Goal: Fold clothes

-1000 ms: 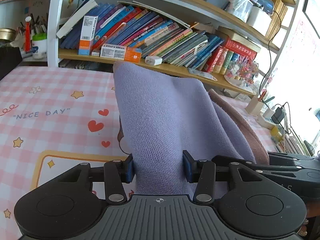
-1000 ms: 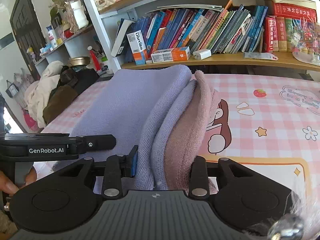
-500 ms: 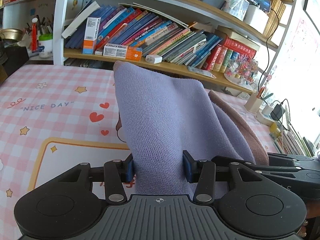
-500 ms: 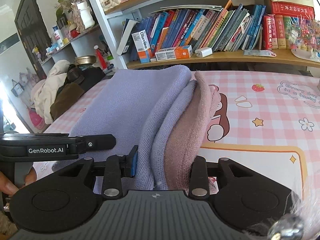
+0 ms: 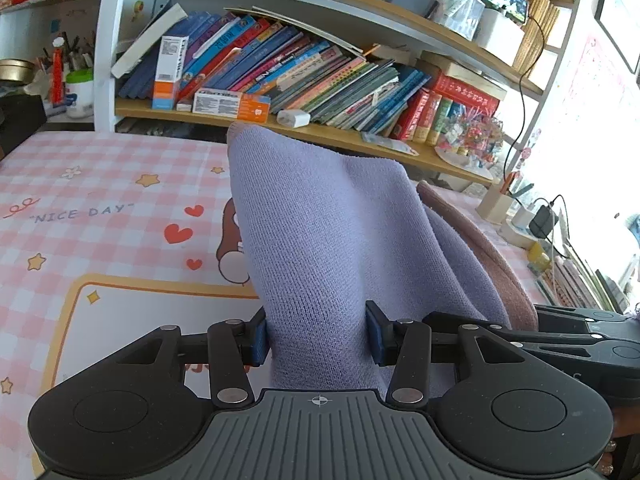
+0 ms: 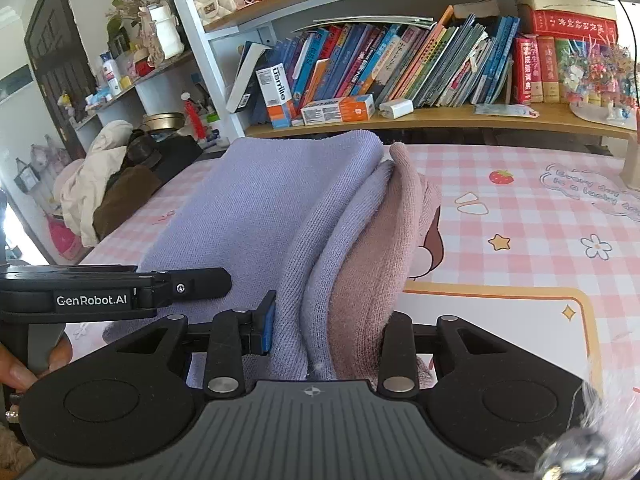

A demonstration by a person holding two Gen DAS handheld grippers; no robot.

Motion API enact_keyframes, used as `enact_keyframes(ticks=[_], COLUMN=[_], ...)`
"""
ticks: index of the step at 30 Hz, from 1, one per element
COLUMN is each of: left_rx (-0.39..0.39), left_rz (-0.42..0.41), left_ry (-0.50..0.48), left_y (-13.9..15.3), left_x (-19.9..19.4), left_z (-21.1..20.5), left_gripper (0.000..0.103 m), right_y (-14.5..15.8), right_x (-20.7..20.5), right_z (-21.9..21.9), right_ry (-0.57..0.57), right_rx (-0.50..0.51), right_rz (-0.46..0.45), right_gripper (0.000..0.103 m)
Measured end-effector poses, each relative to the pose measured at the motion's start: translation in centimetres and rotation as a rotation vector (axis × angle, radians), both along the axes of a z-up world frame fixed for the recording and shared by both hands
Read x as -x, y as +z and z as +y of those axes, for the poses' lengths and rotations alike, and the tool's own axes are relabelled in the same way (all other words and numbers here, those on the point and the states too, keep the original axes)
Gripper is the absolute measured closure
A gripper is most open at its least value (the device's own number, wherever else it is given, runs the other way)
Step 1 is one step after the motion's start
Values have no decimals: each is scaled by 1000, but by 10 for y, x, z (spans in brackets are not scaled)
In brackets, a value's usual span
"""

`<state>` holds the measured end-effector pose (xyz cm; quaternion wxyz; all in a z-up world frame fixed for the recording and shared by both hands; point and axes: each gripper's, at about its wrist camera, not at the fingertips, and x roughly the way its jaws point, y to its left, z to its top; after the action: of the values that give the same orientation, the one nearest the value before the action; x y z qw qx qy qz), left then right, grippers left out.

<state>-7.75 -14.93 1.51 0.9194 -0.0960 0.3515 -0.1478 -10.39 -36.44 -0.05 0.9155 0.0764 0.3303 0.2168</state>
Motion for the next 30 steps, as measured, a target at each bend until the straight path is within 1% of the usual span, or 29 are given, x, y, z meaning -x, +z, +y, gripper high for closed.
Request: enact_keyframes(ticks=[8,14,21,30], left_rx=[26,44,46,45], left_rz=[2,8,2,3], left_ry=[-45,-75,-117,-145], left_y=[-8,-9,-8,-14], left_x=[-10,-19,-32,-46], left_z=[16,44,82,130], left_gripper=[58,58,58,58], right_y=[0,3,8,6], right_x=[-1,-3,-9,-20], right_z=[18,48,86,138], right_ry=[-50,-82,-122,-150], right_rx=[24,39,40,45], right_rz=[6,6,1,0], right_gripper=[71,71,71,71])
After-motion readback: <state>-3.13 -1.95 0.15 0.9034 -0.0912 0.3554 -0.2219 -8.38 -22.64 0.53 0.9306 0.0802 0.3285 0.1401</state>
